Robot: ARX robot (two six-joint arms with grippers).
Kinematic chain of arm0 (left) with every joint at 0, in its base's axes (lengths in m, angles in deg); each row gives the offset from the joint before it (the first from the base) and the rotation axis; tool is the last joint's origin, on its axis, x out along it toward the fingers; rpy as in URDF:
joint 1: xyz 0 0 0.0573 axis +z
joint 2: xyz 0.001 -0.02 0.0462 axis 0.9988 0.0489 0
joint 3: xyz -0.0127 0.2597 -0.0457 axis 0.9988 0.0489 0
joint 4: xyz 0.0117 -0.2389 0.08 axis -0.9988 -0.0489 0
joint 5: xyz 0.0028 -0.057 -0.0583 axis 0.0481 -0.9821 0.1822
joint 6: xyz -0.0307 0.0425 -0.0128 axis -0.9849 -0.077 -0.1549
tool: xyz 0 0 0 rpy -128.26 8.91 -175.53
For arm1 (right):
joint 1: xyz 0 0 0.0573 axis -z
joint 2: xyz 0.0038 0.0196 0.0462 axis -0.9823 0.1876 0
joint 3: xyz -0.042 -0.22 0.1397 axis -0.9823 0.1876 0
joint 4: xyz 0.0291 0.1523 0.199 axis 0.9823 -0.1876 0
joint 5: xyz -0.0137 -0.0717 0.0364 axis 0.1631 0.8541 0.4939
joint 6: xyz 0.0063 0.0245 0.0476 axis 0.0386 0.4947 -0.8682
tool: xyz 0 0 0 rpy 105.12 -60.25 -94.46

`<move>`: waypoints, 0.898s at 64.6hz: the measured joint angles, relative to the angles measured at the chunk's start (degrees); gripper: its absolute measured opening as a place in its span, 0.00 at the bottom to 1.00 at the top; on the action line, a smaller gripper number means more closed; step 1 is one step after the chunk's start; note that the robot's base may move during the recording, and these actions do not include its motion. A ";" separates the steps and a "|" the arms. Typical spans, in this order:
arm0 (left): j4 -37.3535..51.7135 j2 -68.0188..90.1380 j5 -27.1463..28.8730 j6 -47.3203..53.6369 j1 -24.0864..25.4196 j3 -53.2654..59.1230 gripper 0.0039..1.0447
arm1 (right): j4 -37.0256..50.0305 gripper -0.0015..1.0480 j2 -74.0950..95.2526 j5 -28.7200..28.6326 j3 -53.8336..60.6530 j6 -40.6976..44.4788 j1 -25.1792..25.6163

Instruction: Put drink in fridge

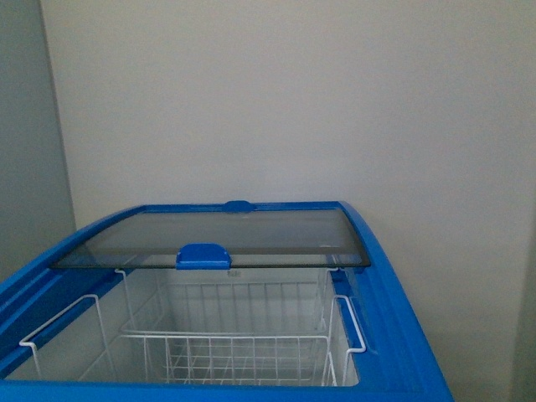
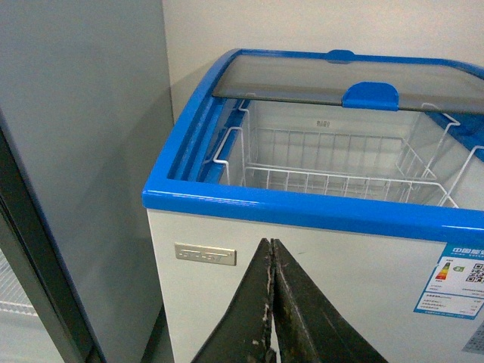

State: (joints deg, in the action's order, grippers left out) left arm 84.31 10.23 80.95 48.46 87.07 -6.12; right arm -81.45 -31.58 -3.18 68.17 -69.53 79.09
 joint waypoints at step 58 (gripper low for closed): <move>0.00 0.00 0.00 0.07 0.00 0.00 0.92 | 0.00 0.93 -0.04 0.00 0.00 0.00 0.00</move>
State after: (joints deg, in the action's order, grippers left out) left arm 84.31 10.23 80.95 48.52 87.07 -6.12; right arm -81.45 -31.63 -3.18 68.17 -69.53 79.09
